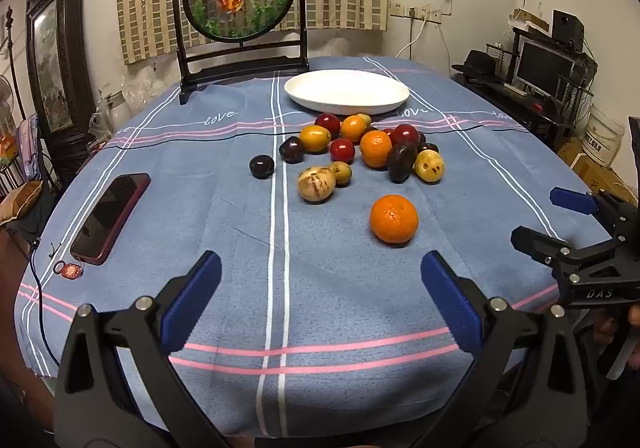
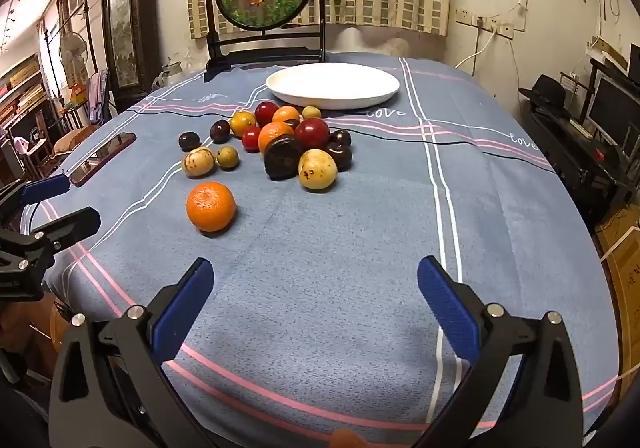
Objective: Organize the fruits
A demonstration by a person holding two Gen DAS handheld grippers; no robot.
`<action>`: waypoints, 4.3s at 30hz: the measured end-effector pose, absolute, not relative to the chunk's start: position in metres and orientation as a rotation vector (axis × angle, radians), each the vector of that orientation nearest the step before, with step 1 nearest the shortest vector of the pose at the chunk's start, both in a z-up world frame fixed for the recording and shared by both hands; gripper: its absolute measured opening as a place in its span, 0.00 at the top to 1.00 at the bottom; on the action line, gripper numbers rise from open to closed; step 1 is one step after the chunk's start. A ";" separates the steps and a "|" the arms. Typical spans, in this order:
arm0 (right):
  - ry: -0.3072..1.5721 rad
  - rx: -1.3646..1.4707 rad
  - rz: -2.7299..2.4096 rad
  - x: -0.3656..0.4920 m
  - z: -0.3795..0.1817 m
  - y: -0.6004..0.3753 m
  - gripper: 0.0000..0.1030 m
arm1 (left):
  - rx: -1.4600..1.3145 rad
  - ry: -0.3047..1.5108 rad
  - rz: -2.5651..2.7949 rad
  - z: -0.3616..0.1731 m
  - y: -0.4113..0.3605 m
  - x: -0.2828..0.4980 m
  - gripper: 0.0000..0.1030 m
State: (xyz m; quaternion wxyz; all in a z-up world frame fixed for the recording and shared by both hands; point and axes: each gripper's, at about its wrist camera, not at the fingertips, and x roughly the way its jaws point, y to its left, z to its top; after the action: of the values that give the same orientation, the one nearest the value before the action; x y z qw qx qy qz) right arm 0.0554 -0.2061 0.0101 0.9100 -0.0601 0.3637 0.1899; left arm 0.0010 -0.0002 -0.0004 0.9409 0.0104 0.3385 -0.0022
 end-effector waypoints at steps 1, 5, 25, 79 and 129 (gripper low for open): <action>0.750 -0.124 0.387 0.055 0.010 -0.206 0.01 | 0.020 0.692 -0.005 0.000 0.000 0.001 0.02; 0.744 -0.123 0.389 0.055 0.011 -0.207 0.01 | 0.015 0.696 -0.012 0.000 0.002 0.004 0.02; 0.751 -0.130 0.384 0.055 0.010 -0.204 0.01 | 0.011 0.701 -0.001 -0.007 0.003 0.005 0.02; 0.759 -0.135 0.388 0.055 0.005 -0.200 0.01 | -0.007 0.720 0.001 -0.012 0.006 0.005 0.02; 0.936 -0.079 0.678 0.144 -0.007 -0.153 0.57 | 0.020 0.912 -0.288 -0.034 0.032 0.154 0.47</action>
State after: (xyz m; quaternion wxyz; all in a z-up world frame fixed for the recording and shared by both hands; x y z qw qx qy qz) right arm 0.1435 -0.1530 -0.0068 0.8369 -0.0375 0.4422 0.3204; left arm 0.1542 0.0317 -0.0344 0.8877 0.0095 0.4389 -0.1388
